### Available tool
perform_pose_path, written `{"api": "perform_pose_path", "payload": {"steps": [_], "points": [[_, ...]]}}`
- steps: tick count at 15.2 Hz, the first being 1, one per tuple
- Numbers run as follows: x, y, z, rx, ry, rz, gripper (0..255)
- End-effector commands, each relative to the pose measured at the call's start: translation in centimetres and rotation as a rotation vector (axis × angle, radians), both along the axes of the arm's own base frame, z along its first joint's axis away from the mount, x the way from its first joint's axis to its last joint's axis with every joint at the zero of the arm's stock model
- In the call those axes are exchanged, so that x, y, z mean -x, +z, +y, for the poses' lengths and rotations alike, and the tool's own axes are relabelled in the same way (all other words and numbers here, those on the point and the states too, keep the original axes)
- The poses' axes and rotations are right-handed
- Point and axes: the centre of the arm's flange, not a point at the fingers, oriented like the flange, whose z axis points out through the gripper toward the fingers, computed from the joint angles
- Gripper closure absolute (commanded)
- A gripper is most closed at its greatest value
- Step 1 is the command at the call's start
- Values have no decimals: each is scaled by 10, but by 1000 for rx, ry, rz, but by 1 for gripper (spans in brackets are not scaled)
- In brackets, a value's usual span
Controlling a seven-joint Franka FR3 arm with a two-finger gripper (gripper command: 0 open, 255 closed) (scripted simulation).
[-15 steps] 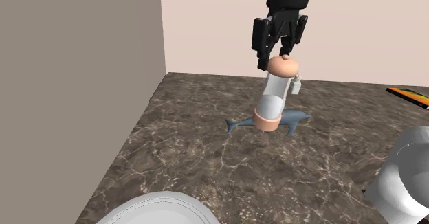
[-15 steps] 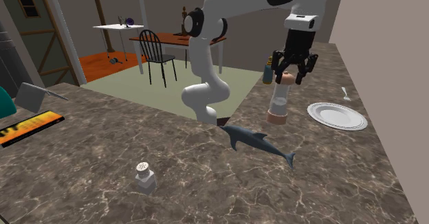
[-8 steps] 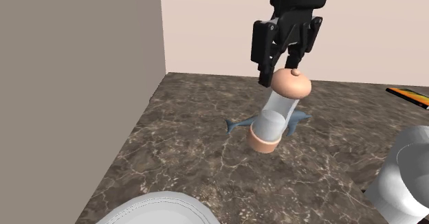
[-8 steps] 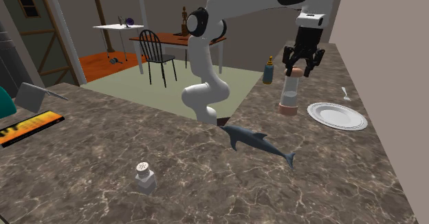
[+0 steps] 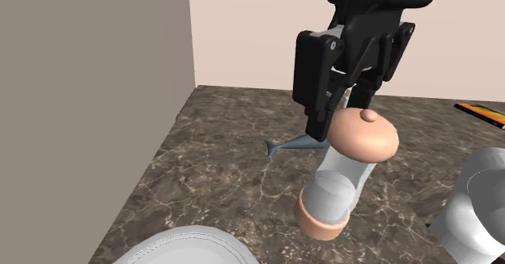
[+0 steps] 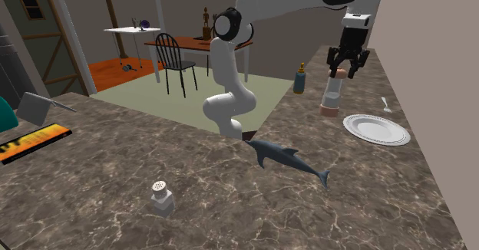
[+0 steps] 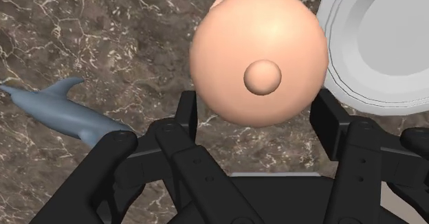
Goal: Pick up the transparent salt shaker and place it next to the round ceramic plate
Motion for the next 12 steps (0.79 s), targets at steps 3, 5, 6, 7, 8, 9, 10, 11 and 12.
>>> {"api": "perform_pose_path", "payload": {"steps": [3, 5, 6, 7, 8, 9, 10, 11, 12], "points": [[28, -4, 33, -1, -2, 0, 255], [28, -14, 33, -1, -2, 0, 255], [28, -20, 33, -1, -2, 0, 255], [28, -25, 33, -1, -2, 0, 255], [28, -30, 33, -1, -2, 0, 255], [28, -35, 33, -1, -2, 0, 255], [28, -41, 33, -1, -2, 0, 255], [28, -46, 33, -1, -2, 0, 255], [28, -51, 33, -1, -2, 0, 255]]}}
